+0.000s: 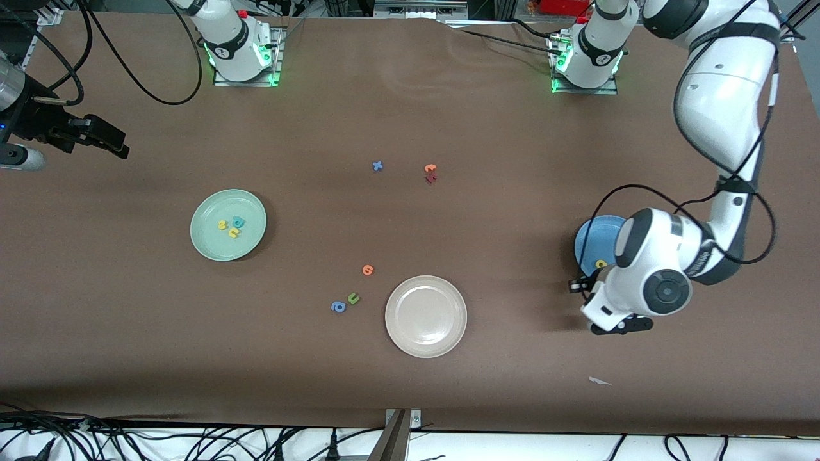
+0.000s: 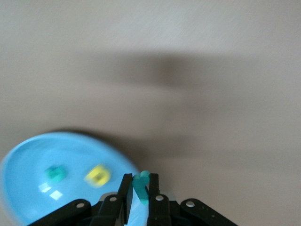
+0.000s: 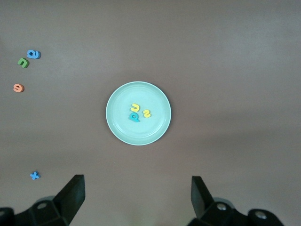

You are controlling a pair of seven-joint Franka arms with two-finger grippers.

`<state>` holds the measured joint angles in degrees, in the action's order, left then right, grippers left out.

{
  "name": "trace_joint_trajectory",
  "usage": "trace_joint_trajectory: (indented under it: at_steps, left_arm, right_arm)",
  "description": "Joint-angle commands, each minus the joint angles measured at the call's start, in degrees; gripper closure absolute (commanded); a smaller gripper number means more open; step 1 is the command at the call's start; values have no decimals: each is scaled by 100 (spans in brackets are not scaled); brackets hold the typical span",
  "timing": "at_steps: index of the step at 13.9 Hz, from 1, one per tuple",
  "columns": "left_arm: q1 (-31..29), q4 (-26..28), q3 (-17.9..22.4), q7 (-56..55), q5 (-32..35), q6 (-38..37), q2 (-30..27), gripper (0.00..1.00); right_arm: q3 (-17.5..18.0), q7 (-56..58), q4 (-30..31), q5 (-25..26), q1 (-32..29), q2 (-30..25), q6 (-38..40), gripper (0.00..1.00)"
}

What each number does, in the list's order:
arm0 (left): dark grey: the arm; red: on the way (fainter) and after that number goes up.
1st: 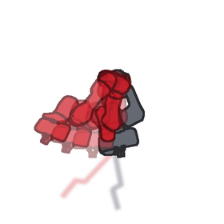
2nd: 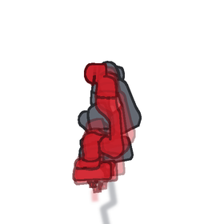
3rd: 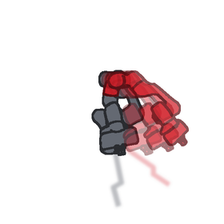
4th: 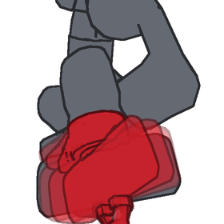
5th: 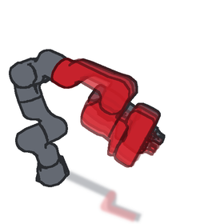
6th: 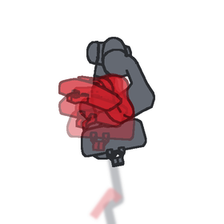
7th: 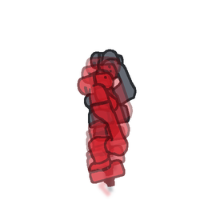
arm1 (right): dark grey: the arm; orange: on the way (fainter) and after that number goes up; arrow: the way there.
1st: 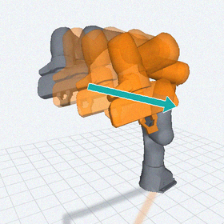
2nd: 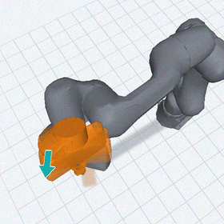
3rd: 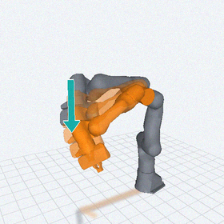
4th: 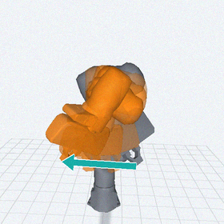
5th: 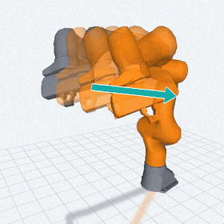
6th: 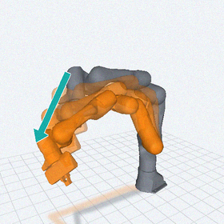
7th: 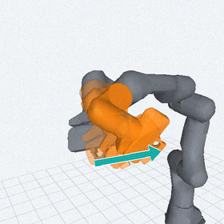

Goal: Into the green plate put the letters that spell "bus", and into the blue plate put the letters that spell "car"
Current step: 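Carry the cyan 7 onto the blue plate and open the left gripper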

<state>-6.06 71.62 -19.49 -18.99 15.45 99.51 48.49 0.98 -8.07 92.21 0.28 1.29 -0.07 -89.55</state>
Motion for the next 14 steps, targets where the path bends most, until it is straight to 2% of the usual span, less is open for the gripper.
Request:
trace_joint_trajectory:
  at_steps: [1, 2, 3, 4, 5, 6, 11, 14]
  left_arm:
    - [-272, 185, 15, 702, 37, -528, -130, 95]
    - [-343, 229, 41, 878, 115, -686, -121, 94]
    - [-387, 299, 33, 967, 325, -757, -112, 86]
    - [-387, 369, 33, 1002, 458, -793, -95, 54]
    - [-379, 344, 33, 1055, 485, -784, -86, 13]
    - [-344, 265, 33, 986, 485, -784, -112, 0]
    - [-370, 45, 15, 985, 450, -811, -226, 0]
    - [-510, 45, 24, 1029, 415, -819, -744, 0]
  right_arm:
    - [34, 77, -124, 7, -32, 25, 105, 0]
    - [34, 77, -124, 7, -32, 25, 105, 0]
    - [34, 77, -124, 7, -32, 25, 105, 0]
    - [34, 77, -124, 7, -32, 25, 105, 0]
    - [34, 77, -124, 7, -32, 25, 105, 0]
    - [34, 77, -124, 7, -32, 25, 105, 0]
    - [34, 77, -124, 7, -32, 25, 105, 0]
    - [34, 77, -124, 7, -32, 16, 105, 0]
